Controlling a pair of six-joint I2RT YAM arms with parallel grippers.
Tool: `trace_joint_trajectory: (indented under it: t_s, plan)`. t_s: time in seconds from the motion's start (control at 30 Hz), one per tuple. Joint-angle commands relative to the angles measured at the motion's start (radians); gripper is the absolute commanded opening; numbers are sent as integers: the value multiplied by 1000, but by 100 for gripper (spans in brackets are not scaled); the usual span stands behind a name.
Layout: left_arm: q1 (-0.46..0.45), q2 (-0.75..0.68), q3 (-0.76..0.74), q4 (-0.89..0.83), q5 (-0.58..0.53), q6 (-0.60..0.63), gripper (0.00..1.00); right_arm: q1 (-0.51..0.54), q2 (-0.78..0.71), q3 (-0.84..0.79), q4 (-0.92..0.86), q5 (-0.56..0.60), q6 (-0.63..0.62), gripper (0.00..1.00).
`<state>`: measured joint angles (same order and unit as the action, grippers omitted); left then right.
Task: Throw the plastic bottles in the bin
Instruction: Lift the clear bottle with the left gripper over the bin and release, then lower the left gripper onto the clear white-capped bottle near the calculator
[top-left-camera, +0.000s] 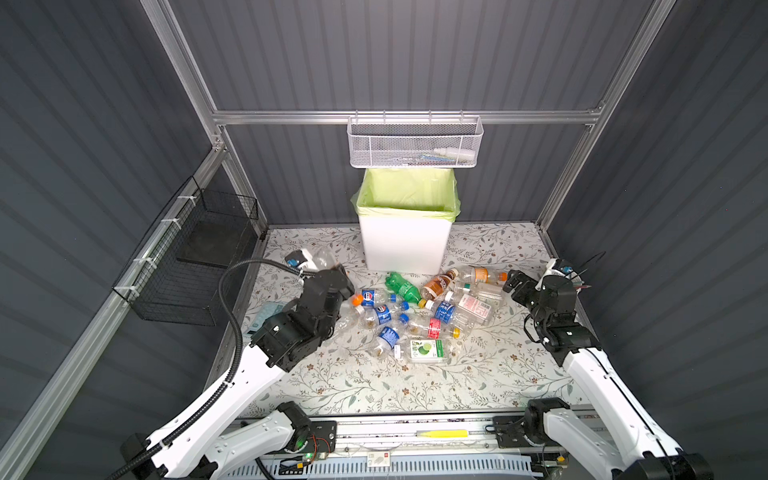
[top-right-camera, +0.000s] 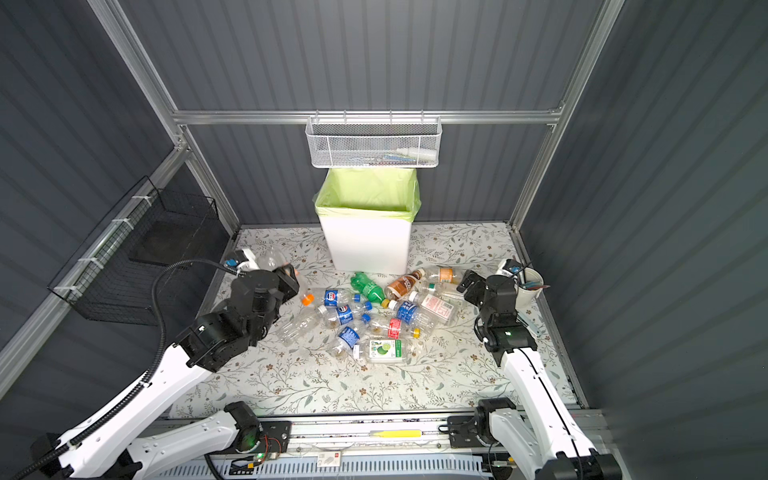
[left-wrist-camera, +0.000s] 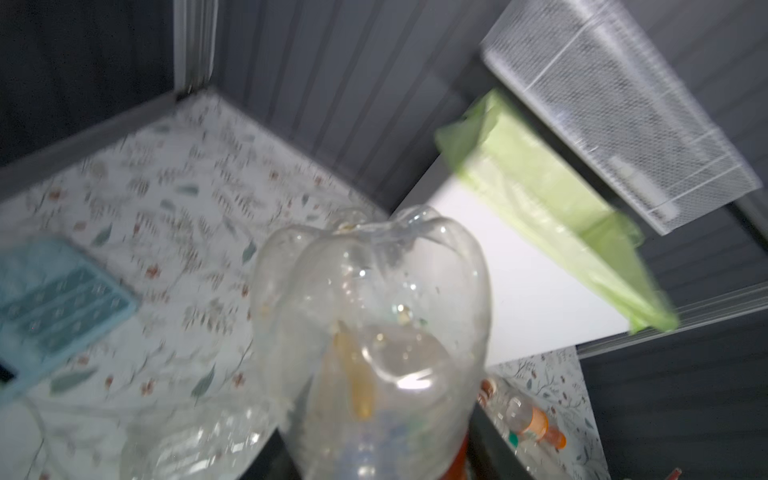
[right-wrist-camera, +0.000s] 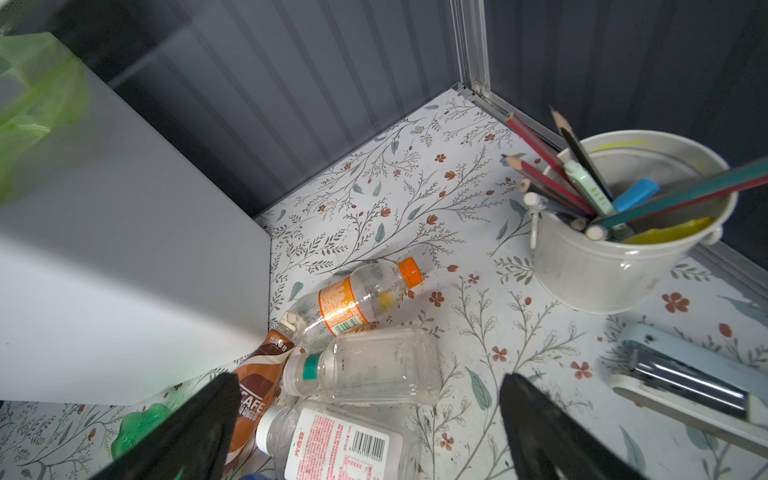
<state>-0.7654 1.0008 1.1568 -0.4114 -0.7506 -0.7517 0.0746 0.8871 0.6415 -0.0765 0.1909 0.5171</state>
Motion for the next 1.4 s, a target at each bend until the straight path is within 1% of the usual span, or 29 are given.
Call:
trace_joint_trajectory:
  t_s: [0.0,0.03,0.13,0.2,0.27,0.33,0.4,0.47,0.53,0.6,0.63,0.67,0.7,0.73,0.8,0.83,0.9,1.0,1.13,1.37]
  plan:
    - [-4,107,161,325,-71,503,50,-4,-30,35,-8,27,-36,99]
    - [-3,146,216,380,-43,581,51,-6,-39,36,-13,37,-41,99]
    - [18,274,387,496,59,729,53,-10,-67,34,-22,51,-48,99]
    - [66,370,503,492,140,736,53,-15,-84,33,-22,57,-49,99]
    - [130,460,592,493,260,691,53,-18,-97,32,-23,59,-50,99]
    - [173,581,692,474,329,650,54,-19,-106,34,-21,59,-51,99]
    - [188,728,824,407,384,635,59,-19,-104,32,-12,45,-47,99]
    - [202,904,1014,272,473,601,65,-19,-87,31,3,8,-36,99]
    - [209,1093,1259,105,579,568,74,-19,-54,41,8,-45,-27,99]
    - [210,1198,1433,-2,644,551,84,-19,-25,61,-1,-86,-26,99]
    - [209,1201,1448,-6,661,544,89,-19,-15,74,-14,-94,-25,99]
    - [209,1164,1403,30,663,542,93,-19,-12,82,-24,-88,-25,99]
    - [209,1091,1286,122,656,544,99,-19,-15,86,-34,-67,-22,99]
    - [209,1002,1141,246,637,551,100,-19,-23,86,-34,-51,-23,99]
    - [209,868,952,405,586,573,100,-19,-39,82,-34,-32,-26,99]
    - [209,830,920,423,574,588,100,-19,-41,82,-35,-31,-28,99]
    - [209,770,882,406,558,628,100,-19,-35,90,-52,-31,-23,99]
    - [209,691,790,420,553,647,100,-19,-11,95,-70,-44,-5,99]
    - [209,605,653,451,543,649,100,-17,23,94,-84,-69,30,99]
    - [209,463,391,450,468,630,100,-8,110,99,-114,-107,74,99]
